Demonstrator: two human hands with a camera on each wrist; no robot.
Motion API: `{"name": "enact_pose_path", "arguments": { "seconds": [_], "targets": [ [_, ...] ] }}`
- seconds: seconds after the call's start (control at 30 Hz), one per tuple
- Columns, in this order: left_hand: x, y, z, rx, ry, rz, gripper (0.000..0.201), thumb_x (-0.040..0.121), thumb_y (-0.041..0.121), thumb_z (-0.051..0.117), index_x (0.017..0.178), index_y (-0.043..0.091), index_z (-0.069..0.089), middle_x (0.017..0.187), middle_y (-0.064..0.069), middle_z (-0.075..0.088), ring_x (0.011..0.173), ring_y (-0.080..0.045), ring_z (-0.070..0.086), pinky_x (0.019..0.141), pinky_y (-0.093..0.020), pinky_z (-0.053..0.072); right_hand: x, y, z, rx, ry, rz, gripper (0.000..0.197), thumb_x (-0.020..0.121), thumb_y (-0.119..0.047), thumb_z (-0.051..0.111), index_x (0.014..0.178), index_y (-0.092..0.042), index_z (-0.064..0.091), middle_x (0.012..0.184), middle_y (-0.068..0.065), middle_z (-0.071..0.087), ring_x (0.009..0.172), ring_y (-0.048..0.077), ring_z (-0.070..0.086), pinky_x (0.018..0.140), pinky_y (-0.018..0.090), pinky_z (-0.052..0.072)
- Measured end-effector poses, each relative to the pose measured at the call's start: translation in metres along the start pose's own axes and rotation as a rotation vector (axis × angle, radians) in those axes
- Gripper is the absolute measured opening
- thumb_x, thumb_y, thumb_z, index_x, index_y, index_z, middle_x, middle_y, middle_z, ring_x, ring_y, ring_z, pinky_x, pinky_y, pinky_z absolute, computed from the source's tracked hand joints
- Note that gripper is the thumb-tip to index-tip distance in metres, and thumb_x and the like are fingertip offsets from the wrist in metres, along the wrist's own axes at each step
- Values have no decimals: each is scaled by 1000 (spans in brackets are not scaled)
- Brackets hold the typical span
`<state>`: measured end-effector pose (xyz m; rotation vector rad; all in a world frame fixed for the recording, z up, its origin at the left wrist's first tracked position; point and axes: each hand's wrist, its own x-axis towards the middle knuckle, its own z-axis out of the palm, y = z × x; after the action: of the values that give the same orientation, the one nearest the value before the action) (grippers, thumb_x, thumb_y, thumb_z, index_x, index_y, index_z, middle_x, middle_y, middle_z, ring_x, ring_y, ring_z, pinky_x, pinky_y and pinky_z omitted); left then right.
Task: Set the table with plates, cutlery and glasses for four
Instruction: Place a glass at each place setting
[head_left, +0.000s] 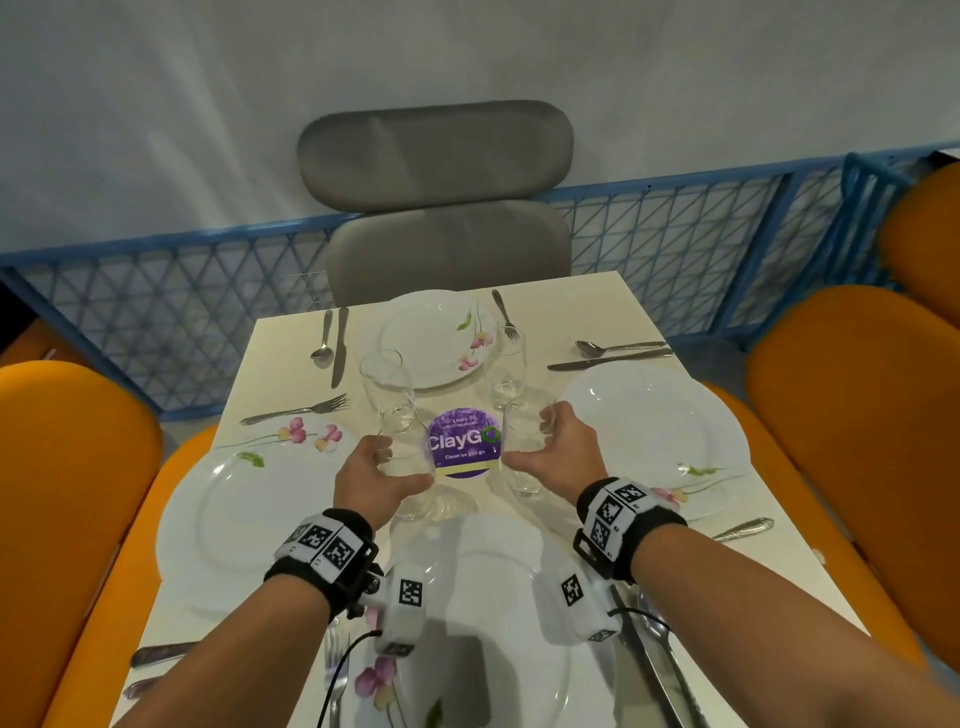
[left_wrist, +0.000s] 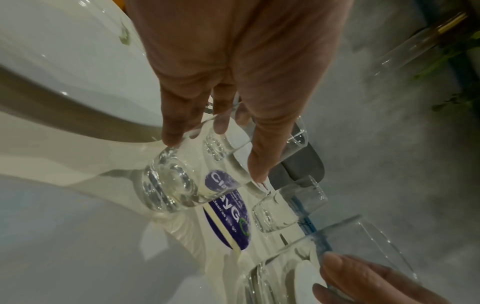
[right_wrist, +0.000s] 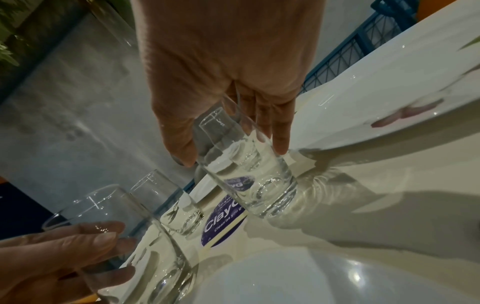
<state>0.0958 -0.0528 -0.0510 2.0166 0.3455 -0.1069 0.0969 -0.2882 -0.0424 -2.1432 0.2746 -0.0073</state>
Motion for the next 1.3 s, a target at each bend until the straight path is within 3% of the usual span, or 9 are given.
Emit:
{"name": "enact_pose_path", "arguments": {
  "seconds": [0.17,0.47,0.7,0.83,1.0,1.3],
  "targets": [
    [3,-6,-2,-19,14,-8,54,61,14,87,103,16,52,110,-4,59,105,-25,56,87,-36,46,-2,0,4,1,-16,-5,69,62,-33,85,116,-12,48,103,-2,55,91,16,55,72,24,42],
    [5,-15,-5,-43,4,-22,64,62,17,88,114,23,51,118,-4,58,110,-25,55,96,-41,47,-3,2,9,-6,-17,-1,73,61,-30,86,119,-10,48,112,0,56,98,16,54,76,25,41],
    [3,-18,-7,-62,-13,-21,67,58,13,89,113,21,50,116,-5,57,109,-26,56,92,-37,47,-7,5,15,18,-4,-9,80,57,-26,87,123,-12,44,118,4,55,108,21,54,86,29,45],
    [3,-16,-7,-60,-31,-29,91,46,23,88,127,21,47,121,-4,55,112,-25,55,99,-44,46,-7,5,13,17,-13,-17,90,53,-27,90,127,-13,41,115,4,56,106,20,53,86,29,45],
    [1,-17,-8,-56,-23,-38,82,44,25,84,119,22,50,117,-5,58,111,-27,56,97,-44,48,-10,1,5,4,-71,-8,80,62,-16,86,129,-8,41,101,-4,49,92,13,50,78,22,39],
    [1,-22,-11,-28,-35,-39,83,57,12,89,129,20,48,123,-5,56,112,-26,56,99,-43,46,-10,1,3,-10,-97,-2,85,59,-21,88,128,-11,40,105,-5,48,95,13,49,79,23,38]
  ]
}}
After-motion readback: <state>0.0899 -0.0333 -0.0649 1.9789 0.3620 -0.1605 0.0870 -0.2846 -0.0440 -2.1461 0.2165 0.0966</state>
